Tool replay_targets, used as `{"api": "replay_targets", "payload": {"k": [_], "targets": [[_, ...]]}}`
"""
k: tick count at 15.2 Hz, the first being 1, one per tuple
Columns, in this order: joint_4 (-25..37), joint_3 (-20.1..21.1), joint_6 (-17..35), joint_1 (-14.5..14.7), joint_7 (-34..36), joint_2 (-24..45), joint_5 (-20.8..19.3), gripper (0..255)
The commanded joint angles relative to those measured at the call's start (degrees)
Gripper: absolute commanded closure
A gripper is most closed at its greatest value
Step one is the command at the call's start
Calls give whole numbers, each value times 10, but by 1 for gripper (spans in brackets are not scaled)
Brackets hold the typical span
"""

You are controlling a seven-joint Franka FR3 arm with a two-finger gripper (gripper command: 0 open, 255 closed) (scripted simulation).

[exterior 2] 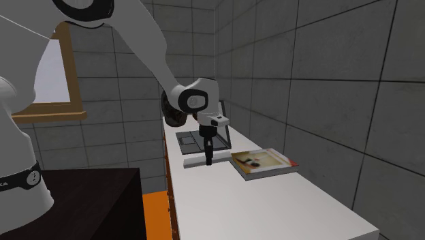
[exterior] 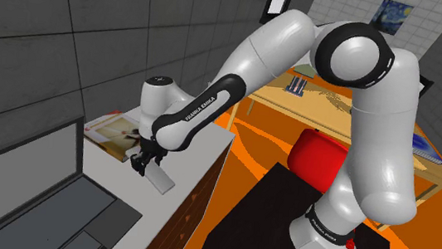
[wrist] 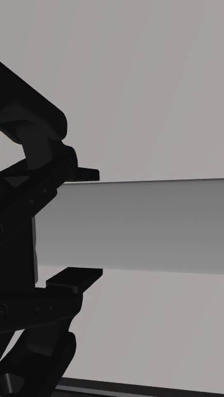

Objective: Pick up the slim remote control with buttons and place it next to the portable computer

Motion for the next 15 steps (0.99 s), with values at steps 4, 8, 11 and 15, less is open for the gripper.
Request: {"api": "replay_targets", "payload": {"k": [4, 8, 11, 15], "targets": [[0, -1, 5, 0, 1, 5, -1, 255], [0, -1, 5, 0, 1, 5, -1, 255], [-2, -1, 5, 0, 0, 4, -1, 0], [-3, 2, -9, -2, -1, -11, 2, 0]]}}
